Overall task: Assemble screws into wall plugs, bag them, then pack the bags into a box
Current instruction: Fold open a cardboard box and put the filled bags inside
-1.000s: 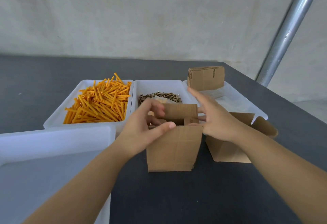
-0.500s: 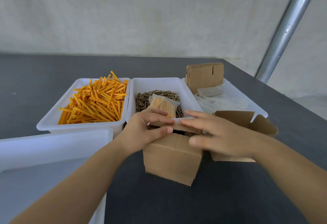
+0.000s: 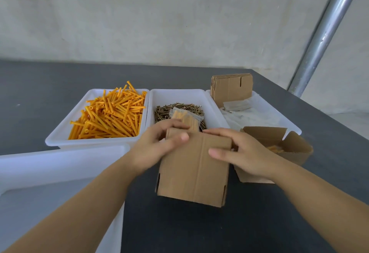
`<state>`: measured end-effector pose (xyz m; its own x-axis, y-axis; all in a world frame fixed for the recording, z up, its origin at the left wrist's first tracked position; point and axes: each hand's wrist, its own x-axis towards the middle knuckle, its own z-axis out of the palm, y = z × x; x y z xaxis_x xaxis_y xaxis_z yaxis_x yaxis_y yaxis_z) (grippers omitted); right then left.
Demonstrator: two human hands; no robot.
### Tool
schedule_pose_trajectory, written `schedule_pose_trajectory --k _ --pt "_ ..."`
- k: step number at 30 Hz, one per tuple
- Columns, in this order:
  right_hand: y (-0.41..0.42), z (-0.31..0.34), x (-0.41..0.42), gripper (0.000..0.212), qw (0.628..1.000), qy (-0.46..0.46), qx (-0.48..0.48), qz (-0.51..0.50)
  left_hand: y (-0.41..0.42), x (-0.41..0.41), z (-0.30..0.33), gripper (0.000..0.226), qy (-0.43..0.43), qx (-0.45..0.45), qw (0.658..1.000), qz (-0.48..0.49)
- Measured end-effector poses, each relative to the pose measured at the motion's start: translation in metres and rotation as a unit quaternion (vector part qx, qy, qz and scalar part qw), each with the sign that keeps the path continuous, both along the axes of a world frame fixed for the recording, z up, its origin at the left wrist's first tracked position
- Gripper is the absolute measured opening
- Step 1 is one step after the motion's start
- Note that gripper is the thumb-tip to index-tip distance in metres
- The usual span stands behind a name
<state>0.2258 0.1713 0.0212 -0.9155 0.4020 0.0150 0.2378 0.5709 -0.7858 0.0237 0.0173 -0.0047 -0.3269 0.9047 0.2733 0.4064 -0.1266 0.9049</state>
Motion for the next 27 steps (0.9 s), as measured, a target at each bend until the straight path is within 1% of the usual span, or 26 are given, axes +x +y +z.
schedule_pose_trajectory --k 1,2,3,4,5,6,7,9,11,12,14,16,18,20,21,23,25,27 --pt "-0.001 0.002 -0.002 0.048 0.996 0.015 -0.092 -0.015 0.000 -0.001 0.005 0.041 -0.056 0.018 0.998 -0.003" --pt "-0.002 0.003 -0.005 0.043 0.982 0.015 -0.185 -0.032 0.001 -0.002 0.009 0.040 -0.107 0.028 0.994 -0.004" --pt "-0.002 0.003 -0.007 0.042 0.963 0.003 -0.266 -0.049 0.003 -0.002 0.013 0.045 -0.156 0.031 0.987 -0.006" --pt "-0.003 0.002 -0.009 0.043 0.943 -0.018 -0.325 -0.068 0.003 -0.004 0.014 0.057 -0.176 0.035 0.984 -0.011" --pt "-0.003 0.000 -0.011 0.045 0.927 -0.045 -0.363 -0.086 0.003 -0.006 0.015 0.069 -0.181 0.042 0.982 -0.014" --pt "-0.003 -0.004 -0.013 0.044 0.912 -0.076 -0.389 -0.101 0.003 -0.006 0.016 0.076 -0.180 0.054 0.982 -0.015" --pt "-0.002 -0.008 -0.014 0.047 0.898 -0.108 -0.412 -0.109 0.004 -0.004 0.015 0.077 -0.194 0.065 0.979 -0.021" --pt "0.002 -0.020 -0.017 0.060 0.865 -0.169 -0.457 -0.122 0.000 -0.002 0.012 0.072 -0.199 0.083 0.975 -0.050" --pt "0.006 -0.031 -0.018 0.064 0.836 -0.202 -0.496 -0.123 -0.006 -0.002 0.009 0.067 -0.144 0.083 0.985 -0.038" --pt "0.006 -0.036 -0.019 0.065 0.827 -0.214 -0.506 -0.119 -0.006 -0.002 0.010 0.063 -0.097 0.081 0.992 -0.025" --pt "0.007 -0.044 -0.022 0.066 0.819 -0.247 -0.506 -0.109 -0.006 -0.001 0.015 0.054 -0.028 0.070 0.997 -0.023" --pt "0.008 -0.049 -0.026 0.066 0.823 -0.276 -0.484 -0.110 -0.005 -0.001 0.018 0.048 -0.004 0.055 0.998 -0.042" --pt "0.009 -0.051 -0.031 0.067 0.829 -0.297 -0.458 -0.121 -0.005 -0.001 0.019 0.035 0.062 0.040 0.996 -0.050" --pt "0.010 -0.051 -0.034 0.067 0.838 -0.309 -0.426 -0.144 -0.005 -0.004 0.019 0.023 0.147 0.001 0.988 -0.041" --pt "0.010 -0.051 -0.036 0.067 0.845 -0.313 -0.406 -0.151 -0.005 -0.006 0.019 0.022 0.174 -0.031 0.984 -0.040" --pt "0.008 -0.049 -0.039 0.067 0.864 -0.330 -0.345 -0.162 -0.005 -0.007 0.017 0.028 0.212 -0.088 0.973 -0.039" --pt "0.004 -0.048 -0.046 0.062 0.883 -0.354 -0.253 -0.176 -0.005 -0.008 0.015 0.037 0.232 -0.110 0.966 -0.024" --pt "-0.003 -0.044 -0.054 0.054 0.898 -0.357 -0.158 -0.203 -0.003 -0.007 0.016 0.044 0.244 -0.120 0.962 -0.009"
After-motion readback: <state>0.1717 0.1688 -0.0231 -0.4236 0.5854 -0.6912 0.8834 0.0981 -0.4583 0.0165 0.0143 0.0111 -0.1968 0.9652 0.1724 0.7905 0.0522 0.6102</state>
